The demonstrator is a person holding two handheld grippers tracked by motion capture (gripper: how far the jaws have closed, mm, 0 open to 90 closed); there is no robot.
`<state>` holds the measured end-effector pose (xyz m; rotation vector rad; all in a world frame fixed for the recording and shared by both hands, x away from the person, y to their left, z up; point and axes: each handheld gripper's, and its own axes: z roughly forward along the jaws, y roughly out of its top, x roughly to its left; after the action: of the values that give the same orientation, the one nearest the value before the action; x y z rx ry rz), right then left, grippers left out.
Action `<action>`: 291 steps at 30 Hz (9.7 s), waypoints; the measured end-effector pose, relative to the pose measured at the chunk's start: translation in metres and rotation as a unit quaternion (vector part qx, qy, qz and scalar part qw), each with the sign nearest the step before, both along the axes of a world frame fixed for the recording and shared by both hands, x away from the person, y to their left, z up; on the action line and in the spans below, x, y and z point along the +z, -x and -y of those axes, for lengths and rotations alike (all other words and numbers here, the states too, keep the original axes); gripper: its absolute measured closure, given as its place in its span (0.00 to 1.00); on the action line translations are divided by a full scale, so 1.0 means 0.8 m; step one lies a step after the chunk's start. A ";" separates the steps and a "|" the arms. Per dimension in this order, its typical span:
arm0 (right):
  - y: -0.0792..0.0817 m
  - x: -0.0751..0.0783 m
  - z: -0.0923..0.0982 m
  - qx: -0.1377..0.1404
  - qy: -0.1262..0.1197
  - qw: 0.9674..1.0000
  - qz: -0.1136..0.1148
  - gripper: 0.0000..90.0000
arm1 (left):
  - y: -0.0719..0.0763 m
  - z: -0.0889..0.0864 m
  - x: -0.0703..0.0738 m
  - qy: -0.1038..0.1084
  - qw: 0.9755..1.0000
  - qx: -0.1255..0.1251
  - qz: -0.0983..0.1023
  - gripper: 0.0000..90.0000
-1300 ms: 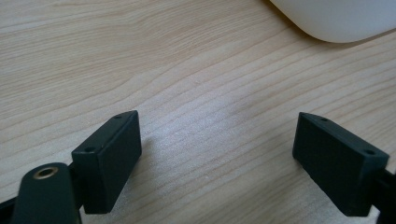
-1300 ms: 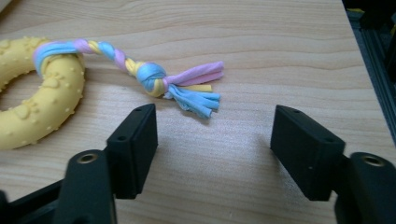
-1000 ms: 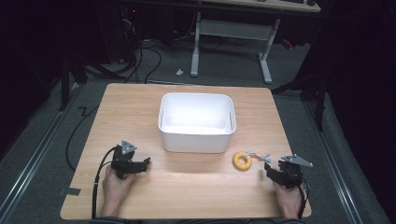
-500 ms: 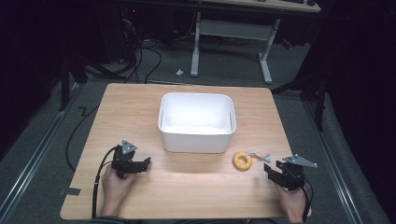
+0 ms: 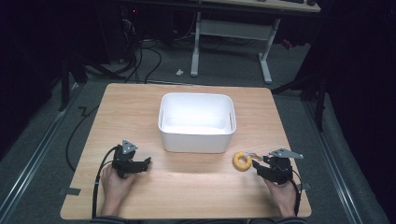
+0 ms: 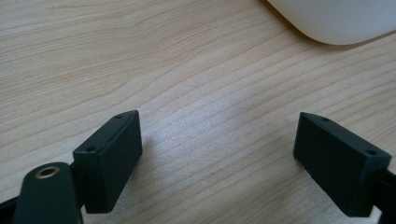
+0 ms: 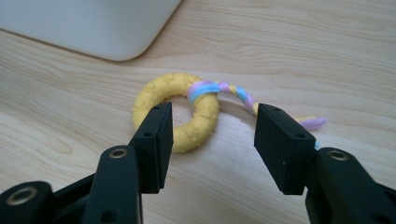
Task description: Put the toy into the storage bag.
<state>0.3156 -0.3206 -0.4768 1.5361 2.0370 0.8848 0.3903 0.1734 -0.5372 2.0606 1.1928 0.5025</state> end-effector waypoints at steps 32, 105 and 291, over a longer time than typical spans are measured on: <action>-0.056 -0.043 -0.025 -0.028 -0.013 0.996 -0.081 0.59 | 0.000 0.001 0.000 0.000 1.000 0.001 0.000 0.17; -0.021 0.065 0.010 -0.002 -0.007 1.000 0.011 0.74 | 0.000 0.001 0.000 0.002 1.000 0.002 0.000 0.18; -0.165 0.113 -0.189 0.160 0.045 0.984 -0.061 0.61 | 0.001 0.002 0.000 0.002 1.000 0.004 0.000 0.19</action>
<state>0.4473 -0.1691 -0.3865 1.2631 2.4247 0.8145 0.3898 0.1715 -0.5371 2.0532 1.2023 0.5049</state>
